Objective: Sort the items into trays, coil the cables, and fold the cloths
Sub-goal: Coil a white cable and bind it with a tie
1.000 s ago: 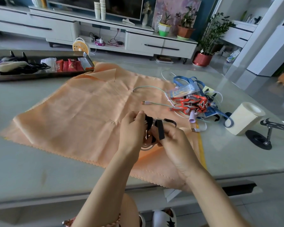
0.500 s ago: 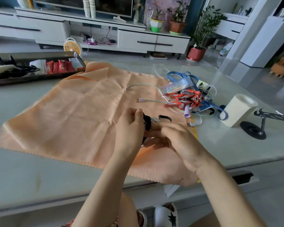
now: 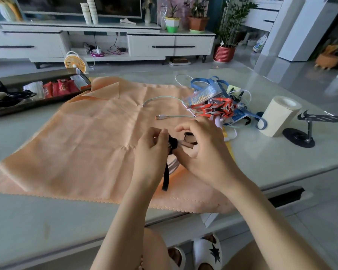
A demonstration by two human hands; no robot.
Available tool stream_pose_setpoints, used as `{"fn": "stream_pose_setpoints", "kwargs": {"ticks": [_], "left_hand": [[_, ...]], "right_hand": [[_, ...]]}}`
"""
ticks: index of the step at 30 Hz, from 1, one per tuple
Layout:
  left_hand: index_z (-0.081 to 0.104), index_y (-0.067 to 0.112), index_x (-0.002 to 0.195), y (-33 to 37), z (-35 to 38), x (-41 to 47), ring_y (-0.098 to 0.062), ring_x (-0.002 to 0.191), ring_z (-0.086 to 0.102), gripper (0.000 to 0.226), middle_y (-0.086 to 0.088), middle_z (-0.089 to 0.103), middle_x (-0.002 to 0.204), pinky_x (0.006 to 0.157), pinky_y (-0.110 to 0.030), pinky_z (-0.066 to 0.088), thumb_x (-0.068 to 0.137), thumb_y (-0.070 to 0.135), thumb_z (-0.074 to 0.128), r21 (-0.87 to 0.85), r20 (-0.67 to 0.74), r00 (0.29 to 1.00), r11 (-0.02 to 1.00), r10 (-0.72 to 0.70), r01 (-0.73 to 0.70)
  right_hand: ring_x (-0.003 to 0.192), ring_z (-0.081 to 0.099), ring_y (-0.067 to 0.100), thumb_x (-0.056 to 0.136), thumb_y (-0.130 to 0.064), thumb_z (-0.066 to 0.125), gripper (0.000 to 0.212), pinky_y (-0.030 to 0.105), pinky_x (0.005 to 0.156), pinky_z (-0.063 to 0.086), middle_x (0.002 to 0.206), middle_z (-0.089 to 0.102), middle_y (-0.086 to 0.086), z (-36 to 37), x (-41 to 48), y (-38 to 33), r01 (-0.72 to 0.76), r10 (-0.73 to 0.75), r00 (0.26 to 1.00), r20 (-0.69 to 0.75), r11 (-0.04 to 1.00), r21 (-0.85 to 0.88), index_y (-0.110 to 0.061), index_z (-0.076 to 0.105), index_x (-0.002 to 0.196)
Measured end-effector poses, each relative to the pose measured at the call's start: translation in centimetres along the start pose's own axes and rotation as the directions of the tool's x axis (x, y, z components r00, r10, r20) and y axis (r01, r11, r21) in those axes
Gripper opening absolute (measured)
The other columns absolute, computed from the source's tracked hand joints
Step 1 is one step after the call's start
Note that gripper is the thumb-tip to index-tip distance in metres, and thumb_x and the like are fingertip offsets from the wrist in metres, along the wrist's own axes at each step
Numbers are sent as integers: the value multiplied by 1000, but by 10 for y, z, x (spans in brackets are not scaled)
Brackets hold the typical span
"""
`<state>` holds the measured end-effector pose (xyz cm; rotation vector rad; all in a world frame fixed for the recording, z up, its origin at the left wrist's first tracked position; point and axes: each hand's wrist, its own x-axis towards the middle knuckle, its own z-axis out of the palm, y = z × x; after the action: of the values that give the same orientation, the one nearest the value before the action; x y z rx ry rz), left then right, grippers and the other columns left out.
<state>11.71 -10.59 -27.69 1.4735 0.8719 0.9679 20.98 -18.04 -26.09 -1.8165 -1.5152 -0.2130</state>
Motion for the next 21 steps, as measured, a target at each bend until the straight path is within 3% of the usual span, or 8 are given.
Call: {"fn": "stream_pose_setpoints", "kwargs": {"ticks": [2,3,5,7,11,17,19,21], "left_hand": [[49,18,68,-1,0,-1,-1,41,43,27,12,51,47,43,-18,32,95,15,47,24,5,1000,1000,8,-8],[49,18,67,-1,0,-1,-5,45,45,27,10,53,51,47,-22,35,94,16,48,38,6,1000,999,16,-16],[48,18,66,-1,1,-3,-7,45,43,27,9,52,47,50,-26,34,93,17,49,62,12,999,997,40,-41],[47,19,67,0,2,-4,-4,39,39,27,11,50,41,46,-24,29,93,18,49,95,28,997,993,70,-72],[48,20,68,3,3,-4,-2,36,38,26,13,51,41,43,-22,28,94,18,48,72,12,995,992,101,-102],[50,16,70,4,1,-5,-10,56,60,24,9,62,57,55,-25,46,94,13,50,34,-9,985,984,174,-174],[47,18,67,1,0,-4,-2,47,51,27,13,57,49,49,-19,37,94,12,50,22,-2,982,982,189,-189],[46,19,65,0,2,-6,1,41,41,29,14,53,44,47,-18,31,93,11,50,-3,33,978,979,206,-206]], "right_hand": [[88,62,15,77,-11,72,23,16,94,38,90,65,-2,-2,2,2,-66,36,984,172,982,175,-9,63,98],[79,62,7,78,-8,70,18,18,81,46,82,65,-9,-2,1,5,-112,46,969,245,959,260,-9,62,95],[62,54,-2,79,-4,66,12,8,63,39,63,58,-21,-1,2,8,-110,29,963,269,951,289,-13,58,82],[56,50,-6,77,0,64,25,1,62,33,55,52,-30,-1,4,10,-96,27,972,235,953,286,-21,52,71],[55,48,-4,78,7,58,28,9,57,35,58,57,-22,5,7,9,-212,92,957,274,870,446,-20,50,73],[70,50,14,77,7,37,33,25,65,37,76,61,6,4,13,8,-634,310,773,554,409,656,-6,64,89],[82,49,21,74,2,31,41,28,69,37,86,64,11,1,13,8,-695,334,705,625,151,703,-2,70,84],[82,51,22,84,-4,39,35,30,73,39,84,63,11,1,15,9,-701,395,679,619,95,707,7,70,71]]}}
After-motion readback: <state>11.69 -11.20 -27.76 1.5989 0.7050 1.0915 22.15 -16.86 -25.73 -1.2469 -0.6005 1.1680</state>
